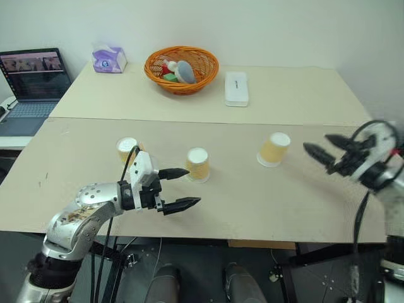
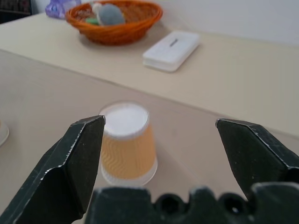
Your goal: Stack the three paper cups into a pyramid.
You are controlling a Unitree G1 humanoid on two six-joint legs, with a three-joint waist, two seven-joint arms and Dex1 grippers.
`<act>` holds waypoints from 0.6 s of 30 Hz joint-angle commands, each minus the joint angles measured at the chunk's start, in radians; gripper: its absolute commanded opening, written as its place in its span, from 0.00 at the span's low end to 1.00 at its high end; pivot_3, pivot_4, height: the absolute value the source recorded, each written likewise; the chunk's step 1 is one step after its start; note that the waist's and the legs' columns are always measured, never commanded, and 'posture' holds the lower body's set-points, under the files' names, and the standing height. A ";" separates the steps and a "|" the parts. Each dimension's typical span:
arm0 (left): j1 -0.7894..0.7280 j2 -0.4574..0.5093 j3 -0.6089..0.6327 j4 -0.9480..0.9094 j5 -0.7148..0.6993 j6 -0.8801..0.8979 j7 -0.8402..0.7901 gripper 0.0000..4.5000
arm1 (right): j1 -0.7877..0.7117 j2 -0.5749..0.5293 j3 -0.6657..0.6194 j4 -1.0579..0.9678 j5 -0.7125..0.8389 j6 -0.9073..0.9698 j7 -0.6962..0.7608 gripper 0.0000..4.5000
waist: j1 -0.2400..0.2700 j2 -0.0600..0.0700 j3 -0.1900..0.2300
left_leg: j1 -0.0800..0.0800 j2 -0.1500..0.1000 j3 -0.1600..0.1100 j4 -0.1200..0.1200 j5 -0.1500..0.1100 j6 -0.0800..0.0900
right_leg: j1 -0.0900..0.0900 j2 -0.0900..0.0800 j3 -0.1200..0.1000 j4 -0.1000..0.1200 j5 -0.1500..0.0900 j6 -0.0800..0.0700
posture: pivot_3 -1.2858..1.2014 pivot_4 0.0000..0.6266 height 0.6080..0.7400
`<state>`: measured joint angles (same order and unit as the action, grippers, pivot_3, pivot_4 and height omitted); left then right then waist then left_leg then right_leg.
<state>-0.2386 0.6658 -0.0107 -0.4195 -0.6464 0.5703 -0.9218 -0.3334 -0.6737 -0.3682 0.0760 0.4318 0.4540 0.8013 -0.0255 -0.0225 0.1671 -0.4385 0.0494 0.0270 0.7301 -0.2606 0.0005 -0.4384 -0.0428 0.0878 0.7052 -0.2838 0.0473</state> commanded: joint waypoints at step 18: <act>0.019 -0.006 0.023 -0.037 0.011 -0.019 0.020 1.00 | -0.156 0.019 0.098 0.236 -0.047 -0.155 0.045 0.99 | 0.009 0.000 0.000 | -0.001 0.000 0.000 0.000 0.000 0.000 | 0.000 0.000 0.000 -0.001 0.000 0.000 | 0.52 0.24 0.50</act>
<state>-0.2213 0.6619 -0.0137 -0.4194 -0.6302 0.5702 -0.9064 -0.4622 -0.6557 -0.2651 0.3226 0.3808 0.3314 0.8432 -0.0160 -0.0224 0.1671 -0.4390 0.0492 0.0269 0.7302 -0.2606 0.0005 -0.4384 -0.0430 0.0875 0.7047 -0.2836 0.0475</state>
